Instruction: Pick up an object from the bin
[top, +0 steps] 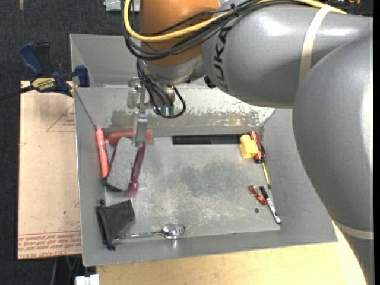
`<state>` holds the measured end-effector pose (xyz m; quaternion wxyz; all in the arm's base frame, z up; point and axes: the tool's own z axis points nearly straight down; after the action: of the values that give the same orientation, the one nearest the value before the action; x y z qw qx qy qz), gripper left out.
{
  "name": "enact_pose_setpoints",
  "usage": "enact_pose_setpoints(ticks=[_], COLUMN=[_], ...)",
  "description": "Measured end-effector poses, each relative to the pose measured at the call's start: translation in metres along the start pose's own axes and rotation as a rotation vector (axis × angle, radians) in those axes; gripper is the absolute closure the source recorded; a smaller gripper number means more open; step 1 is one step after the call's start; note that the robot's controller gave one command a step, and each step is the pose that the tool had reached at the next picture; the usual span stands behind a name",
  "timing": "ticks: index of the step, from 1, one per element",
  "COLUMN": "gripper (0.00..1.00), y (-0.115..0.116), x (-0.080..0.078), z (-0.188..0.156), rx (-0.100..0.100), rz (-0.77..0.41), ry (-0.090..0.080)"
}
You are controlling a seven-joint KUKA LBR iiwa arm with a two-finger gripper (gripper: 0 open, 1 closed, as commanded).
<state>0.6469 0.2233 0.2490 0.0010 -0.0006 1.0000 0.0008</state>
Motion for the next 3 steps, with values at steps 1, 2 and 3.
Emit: enact_pose_setpoints(ticks=[1, 2, 3], gripper=[0.0, 0.0, 0.0], y=[0.017, -0.023, 0.026], x=[0.014, 0.011, 0.014], z=[0.111, 0.088, 0.128], rx=[-0.001, -0.001, -0.006], rz=[-0.384, -0.465, -0.95], ry=[0.0, -0.011, 0.0])
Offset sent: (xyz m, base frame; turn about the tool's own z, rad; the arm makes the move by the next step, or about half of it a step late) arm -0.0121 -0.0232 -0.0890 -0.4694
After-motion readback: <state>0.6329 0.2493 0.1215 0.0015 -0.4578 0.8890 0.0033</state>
